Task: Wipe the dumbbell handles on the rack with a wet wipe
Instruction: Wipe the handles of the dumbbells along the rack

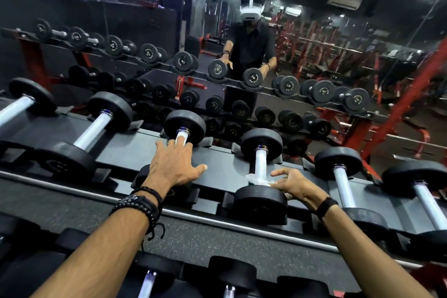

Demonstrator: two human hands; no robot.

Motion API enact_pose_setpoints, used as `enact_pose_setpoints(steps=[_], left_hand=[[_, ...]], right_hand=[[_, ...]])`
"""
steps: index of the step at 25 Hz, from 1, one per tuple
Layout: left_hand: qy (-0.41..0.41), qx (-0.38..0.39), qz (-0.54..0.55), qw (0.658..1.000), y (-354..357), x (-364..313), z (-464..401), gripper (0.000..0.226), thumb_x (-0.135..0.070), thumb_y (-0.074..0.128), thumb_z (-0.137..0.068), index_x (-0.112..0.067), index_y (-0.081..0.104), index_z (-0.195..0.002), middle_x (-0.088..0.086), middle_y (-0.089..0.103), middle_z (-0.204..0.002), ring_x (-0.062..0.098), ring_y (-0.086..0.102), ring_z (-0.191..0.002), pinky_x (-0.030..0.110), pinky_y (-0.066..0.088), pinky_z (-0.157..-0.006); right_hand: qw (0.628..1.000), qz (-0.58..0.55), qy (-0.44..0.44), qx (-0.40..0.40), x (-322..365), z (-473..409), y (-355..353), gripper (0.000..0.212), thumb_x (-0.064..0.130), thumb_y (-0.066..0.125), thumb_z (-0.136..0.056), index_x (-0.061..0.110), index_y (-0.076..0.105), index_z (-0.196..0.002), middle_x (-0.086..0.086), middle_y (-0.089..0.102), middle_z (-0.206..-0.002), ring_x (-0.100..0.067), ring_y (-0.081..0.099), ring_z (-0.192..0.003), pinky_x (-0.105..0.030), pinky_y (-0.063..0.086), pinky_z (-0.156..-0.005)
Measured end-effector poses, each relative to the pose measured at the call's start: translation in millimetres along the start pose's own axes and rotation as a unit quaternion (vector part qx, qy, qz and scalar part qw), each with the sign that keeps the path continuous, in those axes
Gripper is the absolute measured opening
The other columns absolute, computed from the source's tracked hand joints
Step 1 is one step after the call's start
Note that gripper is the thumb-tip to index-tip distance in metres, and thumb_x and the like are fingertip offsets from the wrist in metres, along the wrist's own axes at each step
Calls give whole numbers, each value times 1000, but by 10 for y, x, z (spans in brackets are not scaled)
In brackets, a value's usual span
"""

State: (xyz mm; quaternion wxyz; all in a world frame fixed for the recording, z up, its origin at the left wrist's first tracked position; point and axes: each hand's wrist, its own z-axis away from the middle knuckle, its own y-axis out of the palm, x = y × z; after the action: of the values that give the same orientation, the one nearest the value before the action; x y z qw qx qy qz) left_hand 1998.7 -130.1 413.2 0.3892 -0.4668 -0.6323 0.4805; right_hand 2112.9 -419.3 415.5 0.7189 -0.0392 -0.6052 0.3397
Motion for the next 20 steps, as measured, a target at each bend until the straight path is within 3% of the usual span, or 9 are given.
enact_pose_setpoints(steps=[3, 6, 8, 12, 15, 18, 20], left_hand=[[4, 2, -10, 1000, -6, -70, 0, 69, -74, 38, -84, -16, 54, -117, 11, 38, -141, 28, 54, -110, 55, 36, -100], [6, 0, -10, 1000, -8, -86, 0, 67, -74, 38, -83, -17, 54, -113, 11, 40, -138, 28, 54, -107, 51, 36, -97], [3, -3, -4, 1000, -11, -50, 8, 68, -74, 38, -84, -16, 54, -116, 9, 40, -139, 27, 55, -107, 49, 37, -95], [3, -13, 17, 1000, 13, 11, -2, 70, -75, 39, -83, -17, 55, -119, 8, 40, -140, 26, 55, -105, 46, 38, -92], [13, -10, 1, 1000, 33, -66, -12, 69, -76, 37, -82, -18, 54, -114, 10, 43, -135, 28, 54, -105, 48, 39, -93], [18, -4, 0, 1000, 14, -70, -16, 69, -75, 39, -82, -17, 54, -115, 11, 40, -137, 28, 54, -106, 50, 39, -95], [13, -5, 8, 1000, 17, -12, -3, 71, -74, 40, -83, -16, 54, -121, 9, 39, -140, 28, 55, -108, 47, 39, -93]], right_hand=[[992, 56, -103, -53, -51, -8, 24, 30, -10, 72, -76, 12, 53, -68, 0, 50, -56, 0, 42, -45, -13, 33, -48], [980, 117, -152, -56, -5, -22, 71, 29, -7, 70, -74, 18, 62, -63, -1, 58, -58, -5, 47, -52, -21, 37, -58], [973, 154, -160, -62, 31, -12, 31, 21, 2, 74, -74, 18, 66, -64, 0, 59, -58, -7, 48, -53, -21, 39, -57], [977, 167, -135, 13, 98, 43, -2, 11, 10, 82, -72, 13, 72, -68, -4, 61, -59, -8, 48, -56, -18, 36, -52], [959, 205, -177, -85, 175, -78, 85, 18, 8, 82, -70, 20, 71, -62, -5, 65, -57, -9, 51, -52, -24, 43, -52], [938, 177, -214, -205, 369, -312, 119, 9, 7, 78, -75, 11, 73, -69, -4, 62, -59, -6, 50, -52, -22, 44, -56], [937, 148, -217, -230, 413, -353, 140, 6, 6, 76, -77, 6, 74, -72, -2, 61, -61, -7, 50, -55, -21, 43, -60]])
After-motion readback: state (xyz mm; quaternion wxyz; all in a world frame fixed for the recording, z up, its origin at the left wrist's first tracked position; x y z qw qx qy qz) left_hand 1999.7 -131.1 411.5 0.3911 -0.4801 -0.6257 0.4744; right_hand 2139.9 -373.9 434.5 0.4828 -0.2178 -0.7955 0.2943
